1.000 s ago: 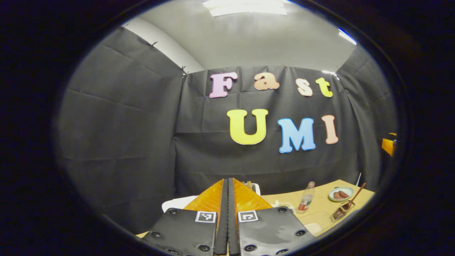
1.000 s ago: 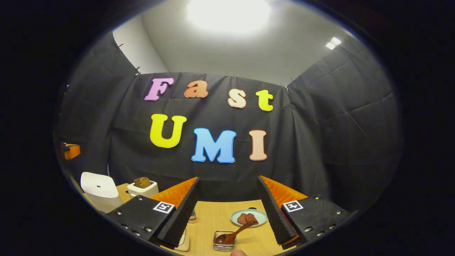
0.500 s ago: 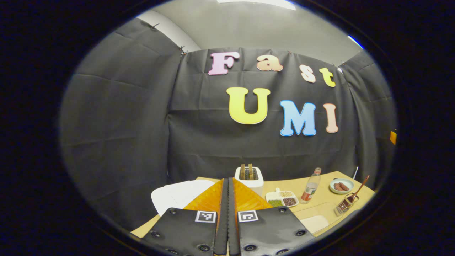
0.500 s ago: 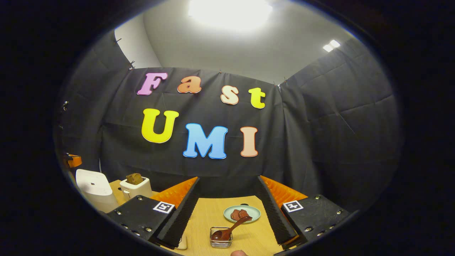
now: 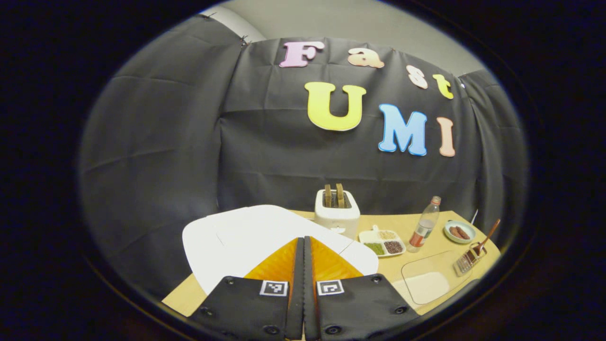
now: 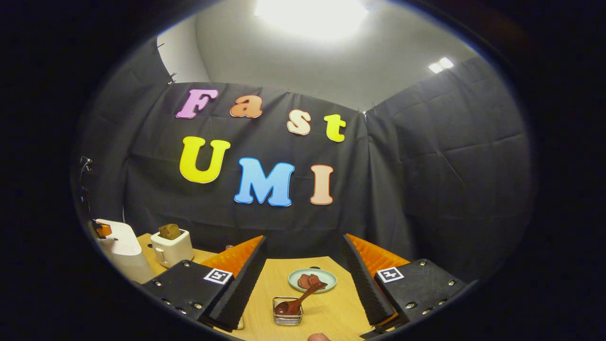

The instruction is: Close the left gripper, press the button to open the rice cooker; take a wooden spoon from the chopstick holder with the right hand, scoop a spoonful of rice and pour it into the rice cooker, then put the wooden spoon back into the chopstick holder.

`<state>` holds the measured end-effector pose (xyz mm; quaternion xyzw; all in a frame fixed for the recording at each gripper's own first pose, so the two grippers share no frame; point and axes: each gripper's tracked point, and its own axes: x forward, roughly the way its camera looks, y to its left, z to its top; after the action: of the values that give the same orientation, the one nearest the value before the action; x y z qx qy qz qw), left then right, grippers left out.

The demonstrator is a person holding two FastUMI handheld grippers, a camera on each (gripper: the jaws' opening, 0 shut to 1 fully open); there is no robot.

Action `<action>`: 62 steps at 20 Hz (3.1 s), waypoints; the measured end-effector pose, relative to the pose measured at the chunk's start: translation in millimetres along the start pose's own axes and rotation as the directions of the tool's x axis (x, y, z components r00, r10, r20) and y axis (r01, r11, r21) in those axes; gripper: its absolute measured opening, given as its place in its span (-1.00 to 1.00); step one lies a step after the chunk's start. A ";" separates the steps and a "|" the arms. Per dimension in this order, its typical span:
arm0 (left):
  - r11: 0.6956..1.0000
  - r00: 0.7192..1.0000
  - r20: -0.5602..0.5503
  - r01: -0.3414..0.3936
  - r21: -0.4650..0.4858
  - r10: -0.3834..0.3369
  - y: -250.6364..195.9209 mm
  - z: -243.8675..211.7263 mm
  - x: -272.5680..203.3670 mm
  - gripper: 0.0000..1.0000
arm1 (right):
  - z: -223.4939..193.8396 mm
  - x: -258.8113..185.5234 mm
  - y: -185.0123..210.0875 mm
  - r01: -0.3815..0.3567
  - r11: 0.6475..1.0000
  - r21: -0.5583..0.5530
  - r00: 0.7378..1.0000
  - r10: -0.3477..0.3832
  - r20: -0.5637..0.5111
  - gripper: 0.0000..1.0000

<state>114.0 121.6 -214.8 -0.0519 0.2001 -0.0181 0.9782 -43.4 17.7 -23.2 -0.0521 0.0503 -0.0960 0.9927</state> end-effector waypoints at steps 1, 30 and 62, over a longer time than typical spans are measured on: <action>1.000 1.000 -0.014 -0.001 0.000 0.001 1.2 -5.7 3.7 -0.82 | -0.2 0.3 -0.6 0.003 1.000 -0.003 1.000 -0.003 -0.001 0.91; 0.980 0.945 0.288 -0.182 0.078 0.153 -32.4 119.2 -97.4 -0.53 | 2.1 40.4 -29.8 -0.122 0.989 0.086 0.992 0.118 0.051 0.90; 0.967 0.882 0.425 -0.249 0.054 0.203 -59.8 176.9 -237.0 0.96 | -225.5 140.4 -17.0 -0.073 0.958 0.278 0.868 0.198 -0.456 0.91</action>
<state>-35.1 92.1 45.8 0.0215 -0.0092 0.0971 0.9950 65.8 -47.5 -257.0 0.1034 0.2850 -0.0409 0.9520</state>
